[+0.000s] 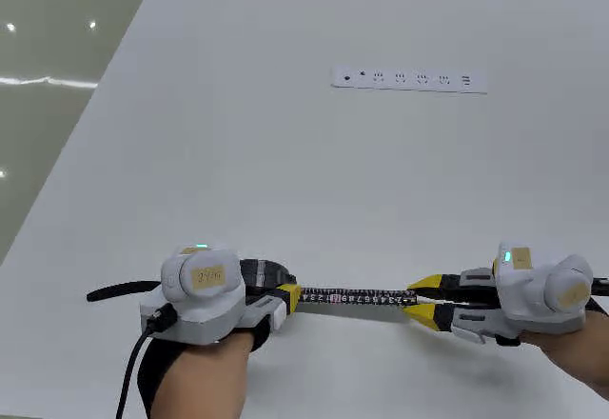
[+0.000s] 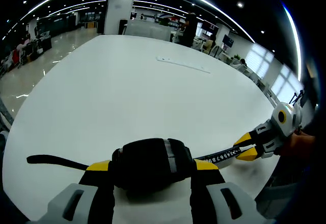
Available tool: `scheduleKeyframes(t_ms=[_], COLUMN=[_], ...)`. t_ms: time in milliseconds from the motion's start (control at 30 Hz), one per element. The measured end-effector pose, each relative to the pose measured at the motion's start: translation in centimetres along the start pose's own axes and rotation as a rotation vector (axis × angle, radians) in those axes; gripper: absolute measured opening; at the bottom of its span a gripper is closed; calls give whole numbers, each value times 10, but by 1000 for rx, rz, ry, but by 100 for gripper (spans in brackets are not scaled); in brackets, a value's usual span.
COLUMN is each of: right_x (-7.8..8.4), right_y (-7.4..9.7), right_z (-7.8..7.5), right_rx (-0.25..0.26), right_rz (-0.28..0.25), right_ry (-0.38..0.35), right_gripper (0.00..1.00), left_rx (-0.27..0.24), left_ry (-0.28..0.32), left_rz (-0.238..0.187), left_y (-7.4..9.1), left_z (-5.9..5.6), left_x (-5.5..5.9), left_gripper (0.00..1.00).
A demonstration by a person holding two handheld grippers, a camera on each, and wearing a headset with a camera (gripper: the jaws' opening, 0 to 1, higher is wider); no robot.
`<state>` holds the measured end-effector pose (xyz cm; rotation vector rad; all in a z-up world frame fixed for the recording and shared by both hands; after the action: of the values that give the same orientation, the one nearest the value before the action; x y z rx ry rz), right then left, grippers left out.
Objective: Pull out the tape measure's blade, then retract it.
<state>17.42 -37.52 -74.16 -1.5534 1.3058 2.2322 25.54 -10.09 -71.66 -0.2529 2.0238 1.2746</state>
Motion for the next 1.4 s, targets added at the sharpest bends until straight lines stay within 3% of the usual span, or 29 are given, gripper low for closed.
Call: scheduleKeyframes(t_ms=[633, 1400], right_x=[-17, -19], right_y=[-38, -47], right_z=[8, 12], right_rx=[-49, -57], right_rz=[-25, -23], right_ry=[-32, -38], right_gripper=[12, 11], left_rx=[21, 22], left_ry=[34, 30], left_rz=[-1, -4], left_y=[1, 0], left_z=[4, 2], left_x=[-2, 0], left_gripper=[57, 57])
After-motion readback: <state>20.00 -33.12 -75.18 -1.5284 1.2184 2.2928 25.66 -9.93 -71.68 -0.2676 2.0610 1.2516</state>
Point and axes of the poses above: the centre of the closed fingertips' face, and the gripper's own axes: y roughly backward along the fingers, z roughly to its left, x roughly out of its underside, the point moved 10 cm from there along y, roughly backward along the fingers, and after that the axes turned 3 degrees about x, right-handed, at the moved point
